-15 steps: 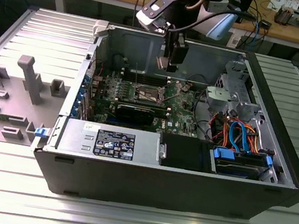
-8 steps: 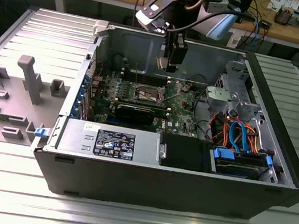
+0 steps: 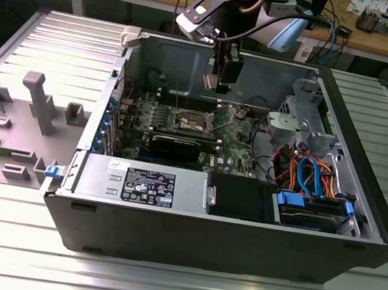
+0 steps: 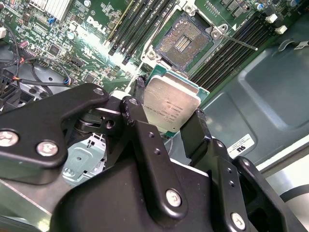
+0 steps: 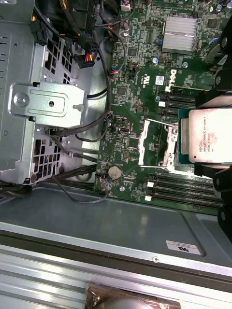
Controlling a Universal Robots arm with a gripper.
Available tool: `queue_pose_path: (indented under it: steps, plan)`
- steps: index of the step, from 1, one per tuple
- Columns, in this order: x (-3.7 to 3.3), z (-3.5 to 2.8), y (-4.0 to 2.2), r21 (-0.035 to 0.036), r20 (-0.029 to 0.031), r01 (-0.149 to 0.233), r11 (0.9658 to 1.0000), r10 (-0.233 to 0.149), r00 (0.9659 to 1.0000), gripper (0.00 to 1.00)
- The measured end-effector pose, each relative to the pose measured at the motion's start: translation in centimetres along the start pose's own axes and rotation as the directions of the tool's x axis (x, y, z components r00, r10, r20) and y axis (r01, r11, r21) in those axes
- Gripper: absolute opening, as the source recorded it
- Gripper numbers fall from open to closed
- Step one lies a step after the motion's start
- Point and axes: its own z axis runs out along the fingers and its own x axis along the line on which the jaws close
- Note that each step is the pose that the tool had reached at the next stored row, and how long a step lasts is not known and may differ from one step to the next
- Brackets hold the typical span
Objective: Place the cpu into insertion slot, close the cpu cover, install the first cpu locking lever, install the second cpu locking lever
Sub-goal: 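Place the cpu into insertion slot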
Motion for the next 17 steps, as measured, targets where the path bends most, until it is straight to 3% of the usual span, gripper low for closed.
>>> queue_pose_path:
  steps: [2,3,9,17]
  plan:
    - [0.00,0.02,0.00,0.0000,0.0004,0.000,1.0000,0.000,1.0000,0.55]
    - [0.00,0.12,0.00,0.0003,0.0034,-0.006,1.0000,0.006,1.0000,0.55]
    - [-0.02,0.75,-0.06,0.0003,0.0082,-0.065,0.9979,0.065,0.9979,0.55]
    - [-0.11,0.93,-0.43,0.0003,0.0088,-0.072,0.9974,0.072,0.9974,0.55]
